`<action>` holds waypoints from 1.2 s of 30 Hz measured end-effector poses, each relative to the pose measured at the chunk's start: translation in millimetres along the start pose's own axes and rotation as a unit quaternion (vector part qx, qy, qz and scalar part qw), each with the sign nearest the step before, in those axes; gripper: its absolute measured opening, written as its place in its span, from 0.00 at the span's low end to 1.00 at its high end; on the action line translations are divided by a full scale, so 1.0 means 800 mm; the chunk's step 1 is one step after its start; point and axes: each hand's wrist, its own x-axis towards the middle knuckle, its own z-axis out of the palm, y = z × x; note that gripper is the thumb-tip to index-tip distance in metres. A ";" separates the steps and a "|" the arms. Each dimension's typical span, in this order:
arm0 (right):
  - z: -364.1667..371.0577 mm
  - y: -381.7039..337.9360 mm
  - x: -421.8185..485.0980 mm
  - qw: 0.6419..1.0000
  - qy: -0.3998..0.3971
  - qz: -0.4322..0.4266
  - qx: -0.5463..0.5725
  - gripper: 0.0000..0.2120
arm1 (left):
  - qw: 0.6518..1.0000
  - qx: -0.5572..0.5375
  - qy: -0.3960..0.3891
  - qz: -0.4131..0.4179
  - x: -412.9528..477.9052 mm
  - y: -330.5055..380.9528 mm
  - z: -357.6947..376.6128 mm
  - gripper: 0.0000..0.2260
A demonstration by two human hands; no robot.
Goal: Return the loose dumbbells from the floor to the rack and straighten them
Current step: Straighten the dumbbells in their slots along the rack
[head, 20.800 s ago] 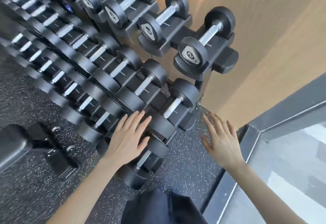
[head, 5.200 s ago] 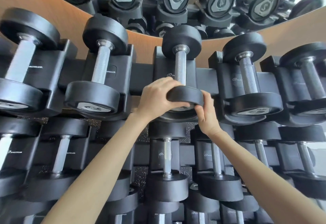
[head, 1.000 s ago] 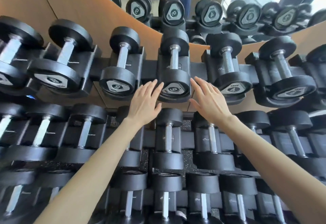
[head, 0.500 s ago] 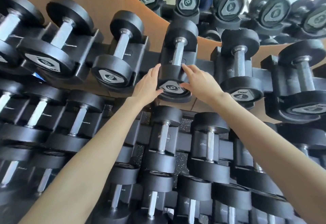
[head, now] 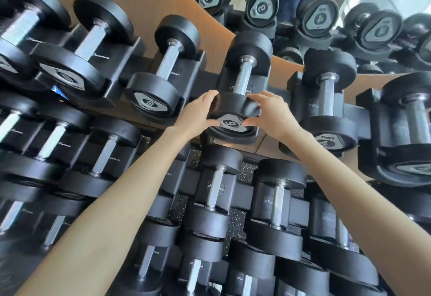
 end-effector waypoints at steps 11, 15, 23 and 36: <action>0.011 -0.003 -0.008 0.999 0.032 0.014 -0.012 0.30 | 0.999 -0.044 0.010 -0.007 -0.006 0.003 0.003 0.33; 0.017 -0.004 -0.010 0.999 0.032 0.018 -0.026 0.29 | 0.998 -0.058 0.006 0.008 -0.004 -0.005 0.003 0.33; 0.019 -0.010 -0.016 0.998 0.045 0.039 -0.008 0.28 | 0.979 -0.197 -0.033 0.027 0.012 -0.034 0.006 0.31; 0.080 0.037 -0.043 0.940 0.120 0.082 0.308 0.26 | 0.974 0.093 -0.048 0.201 0.053 0.022 -0.037 0.31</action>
